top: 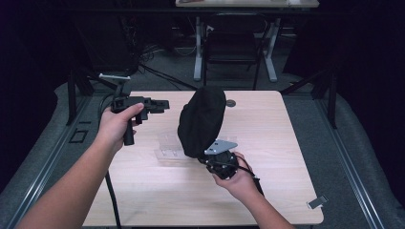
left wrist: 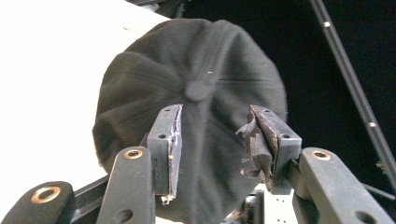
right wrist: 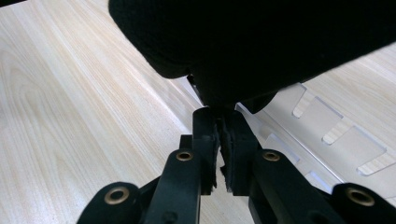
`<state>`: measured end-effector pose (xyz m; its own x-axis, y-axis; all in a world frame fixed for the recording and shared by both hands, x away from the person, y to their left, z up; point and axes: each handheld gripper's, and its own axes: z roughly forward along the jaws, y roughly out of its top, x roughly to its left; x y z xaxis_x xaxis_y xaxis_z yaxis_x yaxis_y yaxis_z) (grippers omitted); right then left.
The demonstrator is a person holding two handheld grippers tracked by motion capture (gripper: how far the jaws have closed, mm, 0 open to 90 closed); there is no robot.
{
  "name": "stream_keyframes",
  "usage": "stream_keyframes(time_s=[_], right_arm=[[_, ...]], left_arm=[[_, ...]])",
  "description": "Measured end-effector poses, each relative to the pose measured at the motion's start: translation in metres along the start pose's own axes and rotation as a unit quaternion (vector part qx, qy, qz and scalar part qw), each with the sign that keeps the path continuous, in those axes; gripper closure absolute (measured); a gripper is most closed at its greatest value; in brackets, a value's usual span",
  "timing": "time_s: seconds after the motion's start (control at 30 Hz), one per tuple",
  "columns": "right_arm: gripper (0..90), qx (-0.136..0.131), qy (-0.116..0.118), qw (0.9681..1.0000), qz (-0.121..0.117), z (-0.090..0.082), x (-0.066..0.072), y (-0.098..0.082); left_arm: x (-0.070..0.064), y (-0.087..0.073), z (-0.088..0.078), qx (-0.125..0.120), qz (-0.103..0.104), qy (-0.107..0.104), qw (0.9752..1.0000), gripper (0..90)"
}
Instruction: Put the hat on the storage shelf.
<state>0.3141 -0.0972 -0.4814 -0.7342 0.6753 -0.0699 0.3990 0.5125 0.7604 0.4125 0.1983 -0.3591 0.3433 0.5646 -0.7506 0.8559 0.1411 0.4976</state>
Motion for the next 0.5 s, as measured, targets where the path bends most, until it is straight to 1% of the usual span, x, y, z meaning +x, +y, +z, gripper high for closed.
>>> stream_keyframes(time_s=[0.03, 0.07, 0.17, 0.2, 0.3, 0.33, 0.37, 0.43, 0.5], right_arm=[[83.9, -0.002, -0.002, 1.0, 0.001, 0.0, 0.0, -0.001], [83.8, -0.002, -0.002, 1.0, 0.001, 0.0, 0.0, -0.001], [83.1, 0.0, -0.004, 1.0, 0.001, -0.002, -0.001, -0.002], [82.8, 0.001, -0.005, 1.0, 0.002, -0.002, -0.002, -0.003], [81.9, -0.002, -0.004, 1.0, 0.006, -0.005, -0.003, -0.007], [81.4, 0.001, -0.007, 1.0, 0.006, -0.006, -0.004, -0.008], [81.0, 0.002, -0.009, 0.9999, 0.008, -0.007, -0.005, -0.01], [81.0, 0.001, -0.008, 0.9999, 0.012, -0.009, -0.007, -0.013], [80.5, 0.002, -0.01, 0.9999, 0.01, -0.012, -0.007, -0.016]], left_arm=[[0.003, -0.001, -0.001, -0.002, -0.002, 0.007, 1.0, 55.7], [0.005, -0.002, -0.002, -0.004, -0.001, 0.009, 1.0, 55.7], [0.01, -0.003, -0.005, -0.006, 0.009, 0.023, 0.9997, 55.8], [0.011, -0.004, -0.006, -0.008, 0.008, 0.027, 0.9996, 55.9], [0.016, -0.007, -0.008, -0.006, 0.015, 0.042, 0.999, 56.3], [0.016, -0.007, -0.008, -0.006, 0.015, 0.042, 0.999, 56.5], [0.019, -0.009, -0.009, -0.004, 0.023, 0.054, 0.9983, 56.5], [0.022, -0.011, -0.009, -0.001, 0.032, 0.075, 0.9967, 56.5], [0.024, -0.012, -0.01, -0.001, 0.043, 0.089, 0.9952, 56.5]])
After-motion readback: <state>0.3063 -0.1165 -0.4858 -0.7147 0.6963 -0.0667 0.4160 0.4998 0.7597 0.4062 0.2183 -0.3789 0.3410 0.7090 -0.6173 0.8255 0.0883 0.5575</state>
